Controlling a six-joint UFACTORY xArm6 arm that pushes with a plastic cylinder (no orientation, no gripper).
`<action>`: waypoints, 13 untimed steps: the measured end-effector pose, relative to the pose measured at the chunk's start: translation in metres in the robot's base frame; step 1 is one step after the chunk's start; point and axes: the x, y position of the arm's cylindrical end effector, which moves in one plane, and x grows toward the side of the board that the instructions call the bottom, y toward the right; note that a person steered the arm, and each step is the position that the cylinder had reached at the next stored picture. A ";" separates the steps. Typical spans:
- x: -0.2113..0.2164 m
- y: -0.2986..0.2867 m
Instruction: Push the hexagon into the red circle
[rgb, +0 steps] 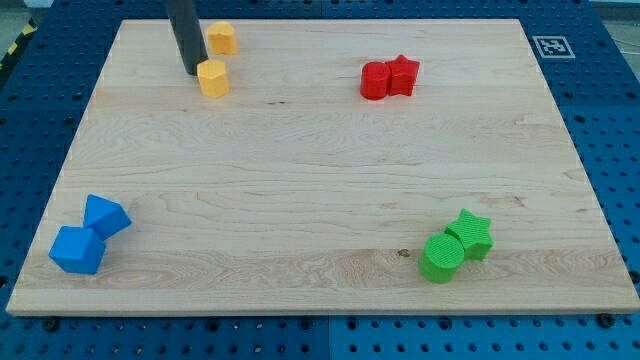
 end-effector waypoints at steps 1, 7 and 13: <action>0.013 -0.003; 0.028 0.026; 0.020 0.058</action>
